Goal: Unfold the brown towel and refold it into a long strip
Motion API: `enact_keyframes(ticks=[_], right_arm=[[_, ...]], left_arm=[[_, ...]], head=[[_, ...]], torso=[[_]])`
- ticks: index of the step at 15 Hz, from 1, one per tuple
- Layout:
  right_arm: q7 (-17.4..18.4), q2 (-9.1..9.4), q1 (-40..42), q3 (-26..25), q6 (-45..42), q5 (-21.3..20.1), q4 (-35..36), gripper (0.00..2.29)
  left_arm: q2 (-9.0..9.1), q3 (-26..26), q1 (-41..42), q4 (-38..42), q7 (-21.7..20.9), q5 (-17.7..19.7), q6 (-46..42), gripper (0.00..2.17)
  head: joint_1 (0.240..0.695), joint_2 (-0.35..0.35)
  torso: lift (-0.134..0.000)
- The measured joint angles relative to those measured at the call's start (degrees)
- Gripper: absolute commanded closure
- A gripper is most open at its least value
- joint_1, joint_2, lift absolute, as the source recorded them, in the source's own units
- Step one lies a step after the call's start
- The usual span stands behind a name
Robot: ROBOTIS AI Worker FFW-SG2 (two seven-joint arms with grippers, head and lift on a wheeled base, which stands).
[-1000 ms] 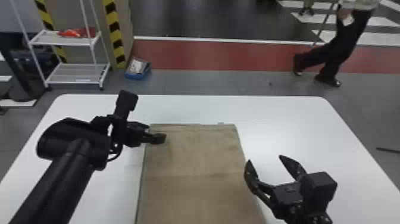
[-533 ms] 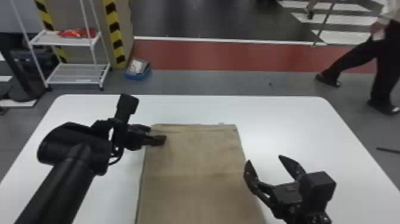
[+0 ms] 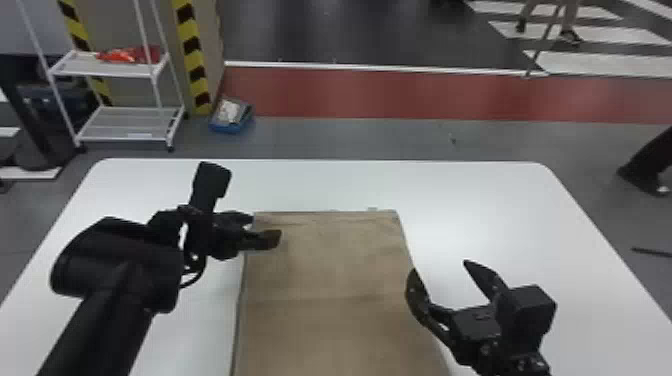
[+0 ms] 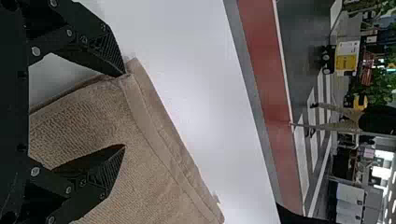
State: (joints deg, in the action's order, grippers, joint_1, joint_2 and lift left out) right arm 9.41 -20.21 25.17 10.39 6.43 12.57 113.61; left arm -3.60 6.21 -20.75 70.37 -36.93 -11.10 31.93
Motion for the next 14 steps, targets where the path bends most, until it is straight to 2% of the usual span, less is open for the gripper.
enact_keyframes(ticks=[3, 4, 6, 8, 12, 13, 14], right_arm=[[0.0, 0.0, -0.2, 0.15, 0.29, 0.0, -0.17, 0.13], [0.0, -0.01, -0.26, 0.16, 0.35, 0.02, -0.24, 0.13], [0.01, -0.07, -0.35, 0.2, 0.38, 0.08, -0.41, 0.13], [0.0, -0.07, -0.51, 0.35, 0.39, 0.09, -0.55, 0.13], [0.02, -0.02, -0.64, 0.42, 0.39, 0.09, -0.64, 0.13], [0.02, 0.0, -0.66, 0.42, 0.39, 0.09, -0.71, 0.13], [0.01, 0.0, -0.7, 0.43, 0.39, 0.09, -0.79, 0.13]], left_arm=[[0.0, -0.22, 0.78, 1.45, -0.34, -0.05, 0.67, 0.42], [0.0, -0.23, 1.04, 1.8, -0.37, -0.06, 0.71, 0.51], [0.0, -0.01, 1.52, 2.37, -0.77, -0.2, 0.73, 0.89], [0.0, 0.35, 1.59, 2.48, -0.96, -1.03, 0.6, 1.39], [0.0, -0.04, 3.09, 5.19, -0.93, -1.47, 0.35, 1.45], [0.0, -0.27, 4.27, 7.33, -0.94, -1.41, 0.35, 1.83], [0.0, -0.43, 5.73, 9.91, -0.94, -1.29, 0.37, 1.91]], head=[[0.695, -0.087], [0.695, -0.087], [0.695, -0.09], [0.695, -0.091], [0.695, -0.089], [0.695, -0.09], [0.695, -0.092]], torso=[[-0.103], [-0.103], [-0.103], [-0.103], [-0.103], [-0.103], [-0.103]])
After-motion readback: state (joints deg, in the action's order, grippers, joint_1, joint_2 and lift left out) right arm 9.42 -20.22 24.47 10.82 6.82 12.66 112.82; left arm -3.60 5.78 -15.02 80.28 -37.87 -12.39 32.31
